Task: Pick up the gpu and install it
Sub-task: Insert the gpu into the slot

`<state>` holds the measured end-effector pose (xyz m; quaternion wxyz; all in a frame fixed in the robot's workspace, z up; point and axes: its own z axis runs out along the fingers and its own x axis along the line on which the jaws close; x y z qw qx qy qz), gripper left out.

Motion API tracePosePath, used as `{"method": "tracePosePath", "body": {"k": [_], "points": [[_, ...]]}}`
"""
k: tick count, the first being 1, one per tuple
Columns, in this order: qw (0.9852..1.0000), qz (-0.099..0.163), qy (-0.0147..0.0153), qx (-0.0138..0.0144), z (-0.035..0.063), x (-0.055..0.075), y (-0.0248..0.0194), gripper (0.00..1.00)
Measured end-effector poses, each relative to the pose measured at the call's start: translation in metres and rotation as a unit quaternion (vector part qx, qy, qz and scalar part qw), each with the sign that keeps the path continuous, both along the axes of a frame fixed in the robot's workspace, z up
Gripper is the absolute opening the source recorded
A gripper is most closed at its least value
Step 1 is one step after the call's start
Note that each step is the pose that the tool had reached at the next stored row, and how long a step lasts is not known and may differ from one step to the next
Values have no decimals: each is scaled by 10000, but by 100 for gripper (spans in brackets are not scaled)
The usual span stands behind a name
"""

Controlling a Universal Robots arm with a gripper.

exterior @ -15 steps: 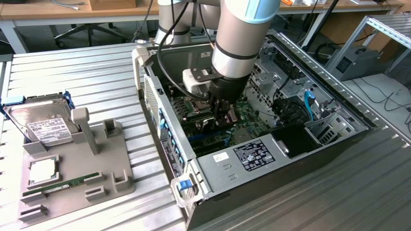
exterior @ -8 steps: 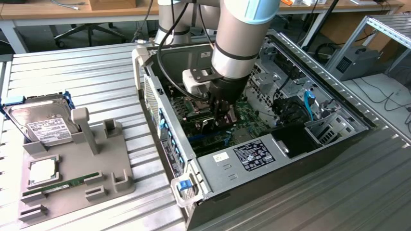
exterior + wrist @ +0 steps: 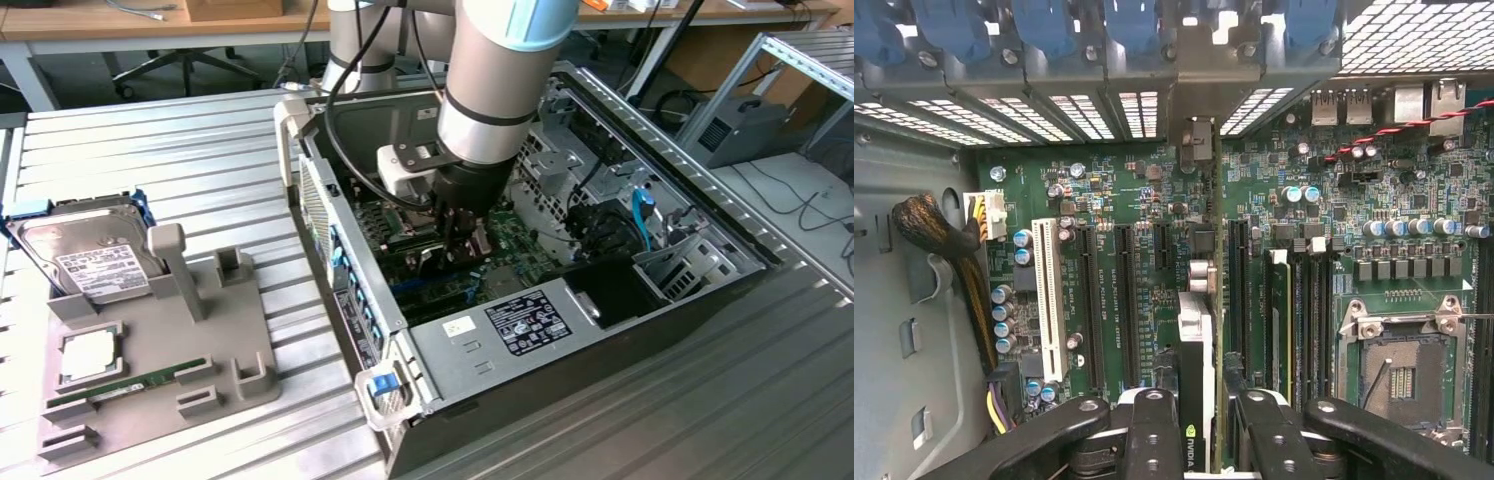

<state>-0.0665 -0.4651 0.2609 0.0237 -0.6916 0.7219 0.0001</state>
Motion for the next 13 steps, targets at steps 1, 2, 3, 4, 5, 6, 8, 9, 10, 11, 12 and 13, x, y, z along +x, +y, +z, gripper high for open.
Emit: {"method": "tracePosePath", "body": {"k": [1,2,3,4,5,6,8,9,10,11,12,13], "points": [[10000,0,0,0,0,0,0,27],[10000,0,0,0,0,0,0,27],[10000,0,-1,1,0,0,0,27],[10000,0,-1,2,1,0,0,27],[10000,5,0,2,4,0,0,27],[10000,9,-1,2,5,0,0,27],[10000,13,0,2,10,0,0,27],[10000,14,-1,3,10,0,0,27],[10000,15,-1,3,11,0,0,27],[10000,16,0,3,11,0,0,27],[10000,22,0,5,12,0,0,27],[10000,32,0,9,12,0,0,27]]}}
